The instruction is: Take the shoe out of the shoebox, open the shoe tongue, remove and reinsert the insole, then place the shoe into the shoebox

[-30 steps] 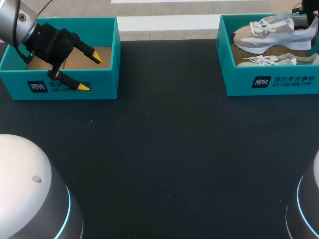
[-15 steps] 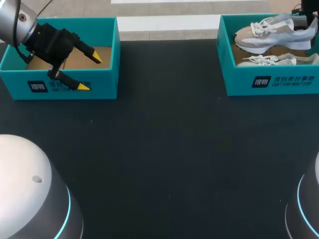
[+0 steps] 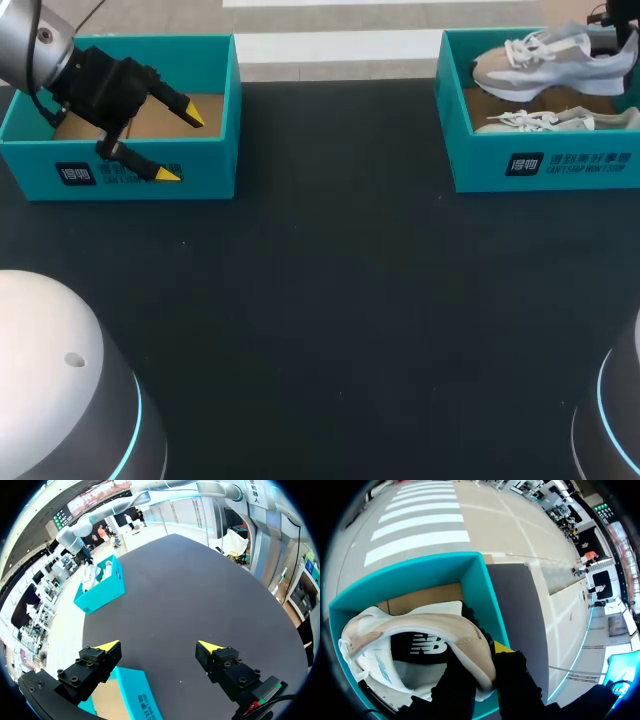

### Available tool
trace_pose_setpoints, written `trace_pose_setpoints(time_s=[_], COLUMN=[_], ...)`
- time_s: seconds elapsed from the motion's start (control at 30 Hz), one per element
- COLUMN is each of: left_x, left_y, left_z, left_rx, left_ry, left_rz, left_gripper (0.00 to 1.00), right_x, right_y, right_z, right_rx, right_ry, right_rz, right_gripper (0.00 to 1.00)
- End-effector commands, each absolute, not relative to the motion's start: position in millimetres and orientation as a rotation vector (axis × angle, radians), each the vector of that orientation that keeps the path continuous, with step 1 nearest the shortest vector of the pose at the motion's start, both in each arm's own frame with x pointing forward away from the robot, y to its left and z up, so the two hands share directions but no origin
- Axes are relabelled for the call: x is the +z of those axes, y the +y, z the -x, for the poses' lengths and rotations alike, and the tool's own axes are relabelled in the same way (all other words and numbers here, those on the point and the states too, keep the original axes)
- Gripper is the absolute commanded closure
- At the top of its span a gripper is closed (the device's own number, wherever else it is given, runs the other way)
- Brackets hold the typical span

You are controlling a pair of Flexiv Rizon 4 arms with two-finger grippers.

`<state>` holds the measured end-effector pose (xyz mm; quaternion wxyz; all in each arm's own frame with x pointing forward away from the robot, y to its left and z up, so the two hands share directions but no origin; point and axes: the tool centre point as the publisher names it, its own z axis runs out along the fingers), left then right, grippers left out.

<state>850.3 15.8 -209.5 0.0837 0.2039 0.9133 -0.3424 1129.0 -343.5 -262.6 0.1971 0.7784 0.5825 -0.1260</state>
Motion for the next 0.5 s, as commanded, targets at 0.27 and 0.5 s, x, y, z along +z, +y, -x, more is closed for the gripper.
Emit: trace_pose_setpoints(time_s=[0.27,0.5], left_x=[-209,-209], left_y=[16,16], left_z=[-849,-849], left_rx=[-1.017,-1.017], left_ry=[2.727,2.727], left_rz=[-0.608,-0.608], left_gripper=[0.0,0.0], right_x=[-268,-277], right_y=[-347,-348], right_z=[-1138,-1142], right_rx=[-0.344,-0.35], right_ry=[1.64,1.651], right_rz=[-2.184,-2.171], right_gripper=[1.0,1.0])
